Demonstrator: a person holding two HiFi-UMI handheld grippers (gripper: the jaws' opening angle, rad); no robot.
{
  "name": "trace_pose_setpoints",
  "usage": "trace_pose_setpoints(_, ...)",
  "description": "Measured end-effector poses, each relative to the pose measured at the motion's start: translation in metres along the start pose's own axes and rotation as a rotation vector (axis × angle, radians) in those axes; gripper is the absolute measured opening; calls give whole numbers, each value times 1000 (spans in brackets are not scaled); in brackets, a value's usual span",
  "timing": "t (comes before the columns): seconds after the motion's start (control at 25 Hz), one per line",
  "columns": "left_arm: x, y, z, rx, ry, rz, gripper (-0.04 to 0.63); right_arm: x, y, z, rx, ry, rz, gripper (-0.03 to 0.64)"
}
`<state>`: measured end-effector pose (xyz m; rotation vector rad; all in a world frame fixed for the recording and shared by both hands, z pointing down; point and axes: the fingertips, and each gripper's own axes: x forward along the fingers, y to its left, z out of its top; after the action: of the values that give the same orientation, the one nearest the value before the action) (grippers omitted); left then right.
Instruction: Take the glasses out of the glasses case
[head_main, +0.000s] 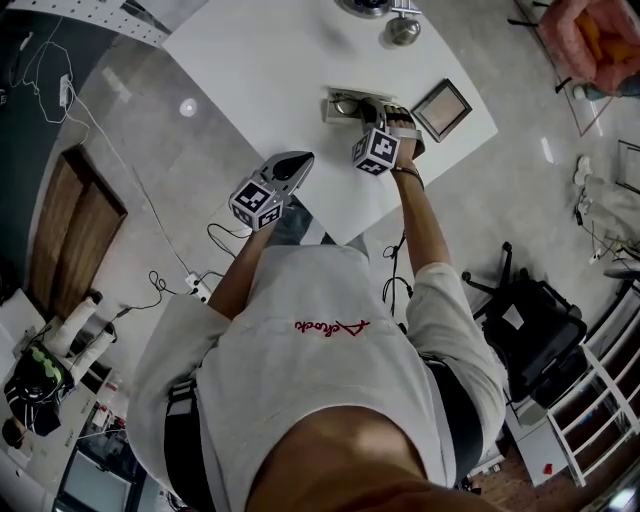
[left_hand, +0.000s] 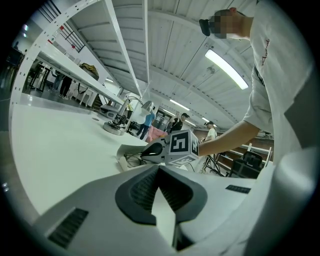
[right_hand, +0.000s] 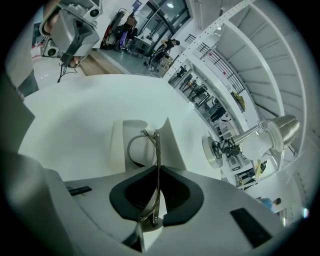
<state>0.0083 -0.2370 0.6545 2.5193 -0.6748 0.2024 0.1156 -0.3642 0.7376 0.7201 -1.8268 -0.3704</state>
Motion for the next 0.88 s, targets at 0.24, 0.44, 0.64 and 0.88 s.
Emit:
trace_pose_setpoints(0.24, 2, -1, 0, -6, -1, -5, -9, -9, -8, 9, -81, -29, -68, 51)
trace_pose_setpoints(0.44, 5, -5, 2, 3, -5, -19, -9, -23, -18, 17, -123, -50, -121, 51)
trace_pose_setpoints(0.64, 8, -13, 2, 14, -6, -26, -9, -33, -18, 9, -49, -56, -134, 49)
trace_pose_setpoints(0.88, 6, -16, 7, 30, -15, -39, -9, -56, -37, 14, 248, -134, -191, 49)
